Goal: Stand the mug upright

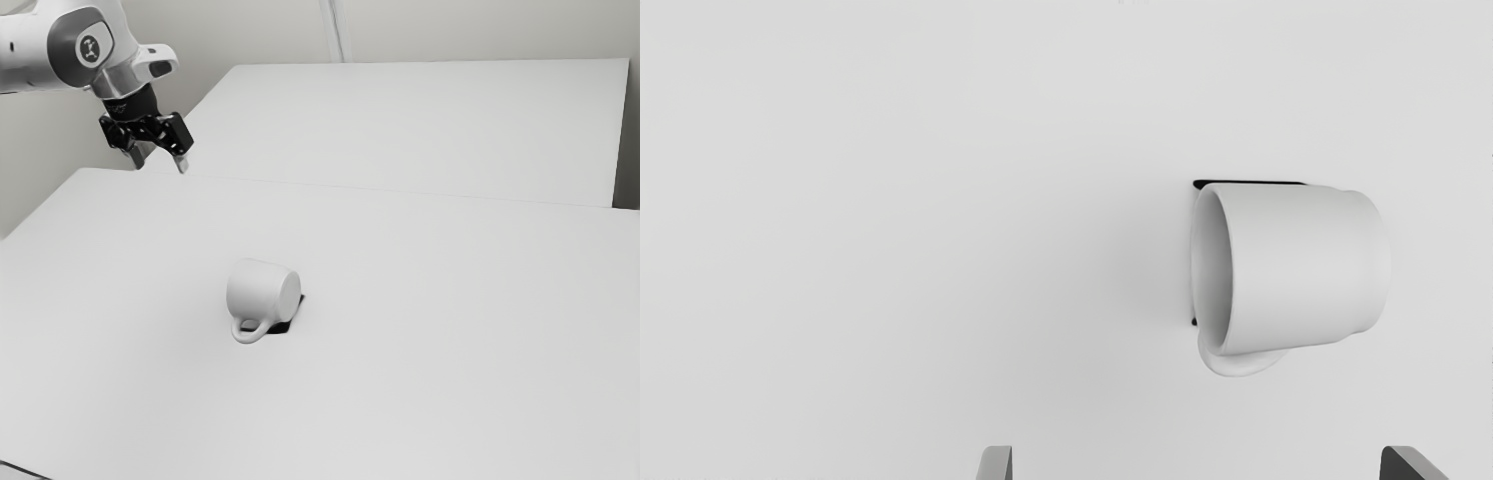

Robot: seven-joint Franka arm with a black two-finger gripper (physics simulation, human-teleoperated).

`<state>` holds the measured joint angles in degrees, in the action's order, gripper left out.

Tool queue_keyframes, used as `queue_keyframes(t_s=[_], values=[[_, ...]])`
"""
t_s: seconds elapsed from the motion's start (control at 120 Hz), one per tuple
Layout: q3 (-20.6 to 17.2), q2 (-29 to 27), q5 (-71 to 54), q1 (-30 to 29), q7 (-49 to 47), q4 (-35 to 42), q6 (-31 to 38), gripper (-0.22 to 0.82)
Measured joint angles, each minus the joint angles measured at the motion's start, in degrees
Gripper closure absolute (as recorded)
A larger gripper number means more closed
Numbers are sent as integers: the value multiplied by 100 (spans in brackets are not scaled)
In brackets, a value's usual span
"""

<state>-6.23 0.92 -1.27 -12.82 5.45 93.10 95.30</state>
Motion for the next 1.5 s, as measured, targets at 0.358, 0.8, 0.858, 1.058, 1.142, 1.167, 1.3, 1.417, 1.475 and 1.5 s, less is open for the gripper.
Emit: queue_keyframes(t_s=[0.358, 0.8, 0.858, 1.058, 1.142, 1.167, 1.3, 1.417, 1.475, 1.5], values=[[-2, -17, 67, 570, -203, 84, -14, 0], [5, 23, 1434, 980, 114, 1161, 507, 0], [5, 26, 1666, 878, 321, 1307, 688, 0], [-2, 47, 2383, 233, 1227, 1764, 1294, 0], [-1, 66, 2591, -118, 1615, 1939, 1549, 0], [-1, 77, 2644, -223, 1726, 1975, 1618, 0], [0, 151, 2887, -654, 2286, 2176, 1932, 0], [0, 213, 3041, -637, 2713, 2312, 2136, 0], [-1, 253, 3105, -503, 2905, 2352, 2208, 0], [-1, 272, 3131, -445, 2984, 2364, 2233, 0]])
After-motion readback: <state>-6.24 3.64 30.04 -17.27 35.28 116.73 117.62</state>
